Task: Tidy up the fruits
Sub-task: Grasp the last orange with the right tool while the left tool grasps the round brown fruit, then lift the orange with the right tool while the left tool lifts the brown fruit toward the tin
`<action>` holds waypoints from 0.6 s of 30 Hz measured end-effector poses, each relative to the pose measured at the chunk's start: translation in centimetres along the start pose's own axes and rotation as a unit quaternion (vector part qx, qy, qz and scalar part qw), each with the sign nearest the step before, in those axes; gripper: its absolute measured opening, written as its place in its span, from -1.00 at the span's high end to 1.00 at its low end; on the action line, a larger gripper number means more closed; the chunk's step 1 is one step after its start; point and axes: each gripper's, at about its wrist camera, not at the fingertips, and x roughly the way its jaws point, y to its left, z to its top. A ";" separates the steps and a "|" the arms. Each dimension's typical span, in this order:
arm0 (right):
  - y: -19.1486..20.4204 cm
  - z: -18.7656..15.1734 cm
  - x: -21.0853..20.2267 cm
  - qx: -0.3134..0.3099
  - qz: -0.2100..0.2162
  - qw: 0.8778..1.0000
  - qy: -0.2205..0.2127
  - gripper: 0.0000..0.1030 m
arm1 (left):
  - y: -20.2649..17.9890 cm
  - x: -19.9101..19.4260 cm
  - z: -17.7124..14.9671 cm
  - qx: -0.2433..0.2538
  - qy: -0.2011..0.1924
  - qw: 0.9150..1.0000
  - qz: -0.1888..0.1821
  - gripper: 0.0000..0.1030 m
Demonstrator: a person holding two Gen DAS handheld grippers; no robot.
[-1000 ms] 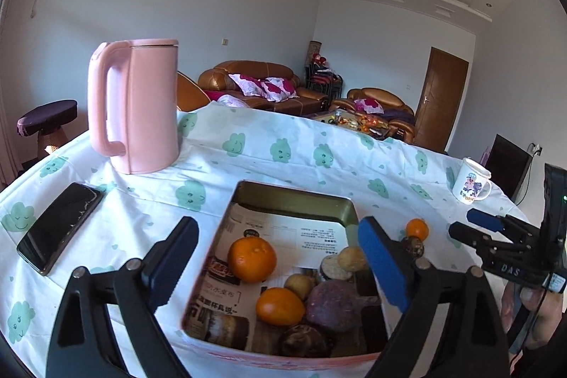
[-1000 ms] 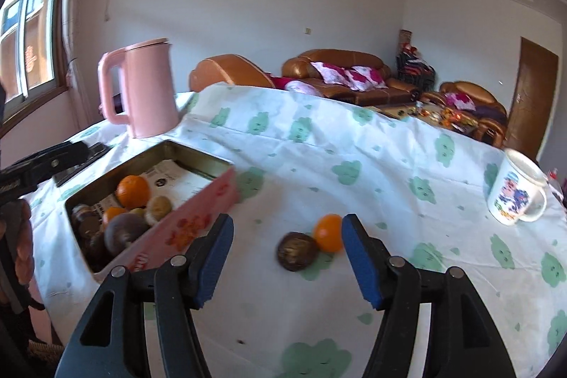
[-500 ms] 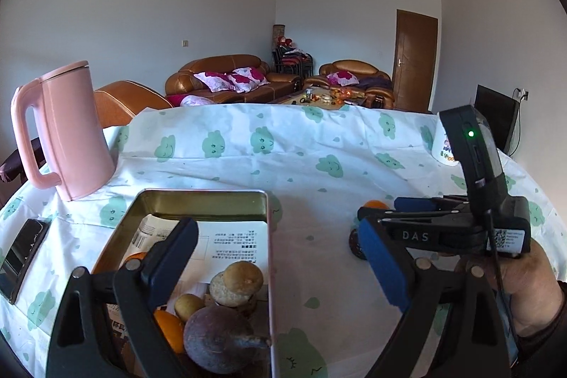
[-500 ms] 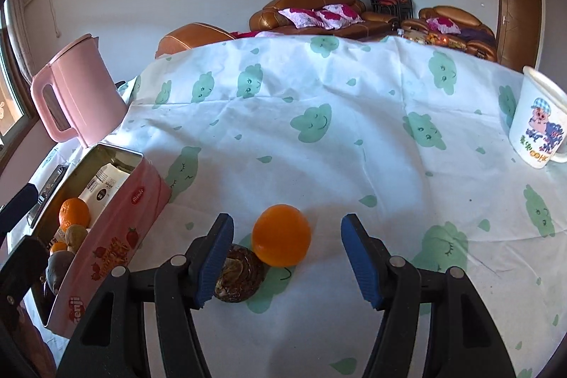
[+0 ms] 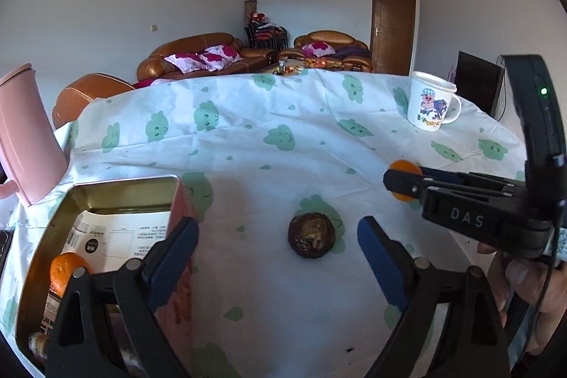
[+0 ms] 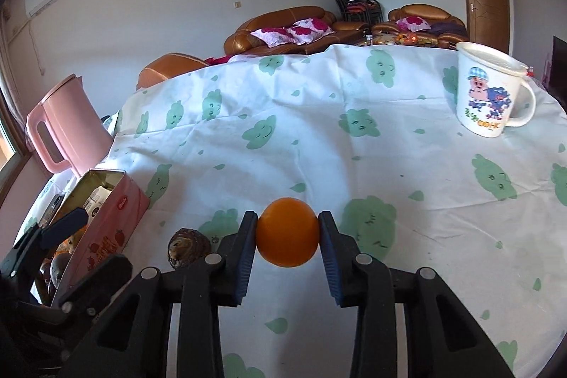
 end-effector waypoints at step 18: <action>-0.4 -0.2 -0.8 -0.001 -0.007 1.000 -0.014 0.28 | -1.7 6.1 0.8 -0.017 0.119 0.990 -0.070 0.23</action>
